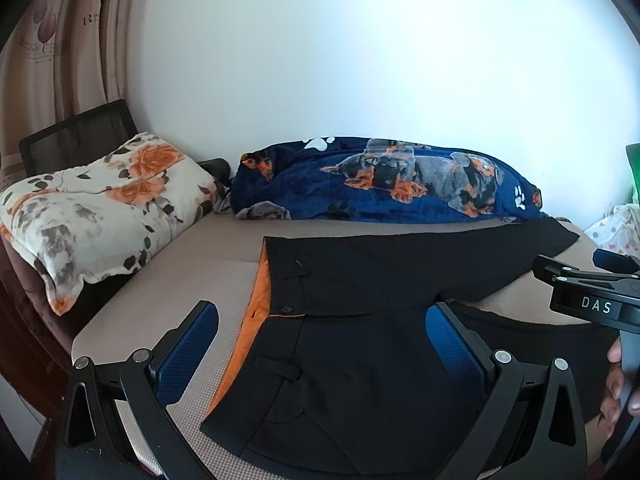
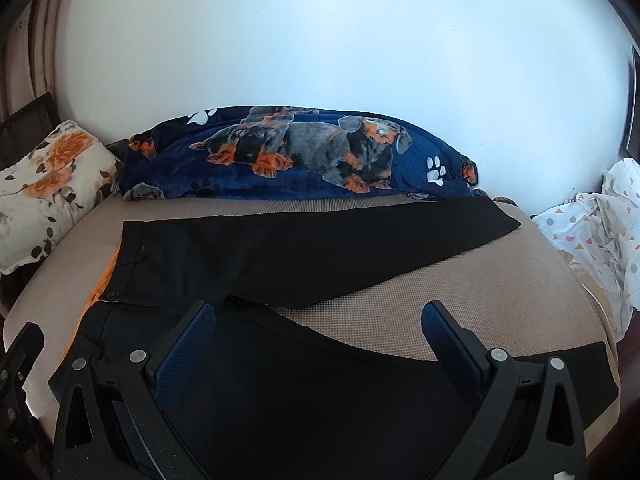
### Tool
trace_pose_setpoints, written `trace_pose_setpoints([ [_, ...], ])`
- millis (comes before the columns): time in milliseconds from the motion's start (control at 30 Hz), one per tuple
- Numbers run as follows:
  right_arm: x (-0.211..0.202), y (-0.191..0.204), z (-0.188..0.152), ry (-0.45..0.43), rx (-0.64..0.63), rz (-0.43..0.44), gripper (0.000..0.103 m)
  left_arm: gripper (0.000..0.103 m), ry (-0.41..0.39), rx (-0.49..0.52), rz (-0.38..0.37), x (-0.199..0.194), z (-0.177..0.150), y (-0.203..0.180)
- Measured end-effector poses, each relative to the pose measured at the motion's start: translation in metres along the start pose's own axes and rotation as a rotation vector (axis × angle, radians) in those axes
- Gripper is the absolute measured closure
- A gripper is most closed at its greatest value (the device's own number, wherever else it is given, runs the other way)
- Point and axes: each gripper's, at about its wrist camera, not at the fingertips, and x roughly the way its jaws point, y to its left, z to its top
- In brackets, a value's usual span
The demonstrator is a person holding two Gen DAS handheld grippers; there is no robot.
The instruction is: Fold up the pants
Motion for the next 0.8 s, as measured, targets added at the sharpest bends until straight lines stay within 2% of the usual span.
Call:
trace_pose_setpoints([
  [467, 0.015, 0.010, 0.007, 0.017, -0.019, -0.001, 0.001, 0.000, 0.040, -0.014, 0.035, 0.019, -0.003, 0.019],
  [667, 0.027, 0.014, 0.006, 0.034, -0.026, 0.004, 0.001, 0.000, 0.032, 0.030, -0.001, 0.038, 0.003, 0.033],
  [700, 0.029, 0.014, 0.006, 0.040, -0.025, 0.006, 0.001, 0.000, 0.040, 0.030, -0.023, 0.045, 0.006, 0.038],
  [800, 0.039, 0.016, 0.005, 0.063, -0.025, 0.011, 0.001, 0.000, 0.117, 0.003, -0.187, 0.073, 0.015, 0.057],
])
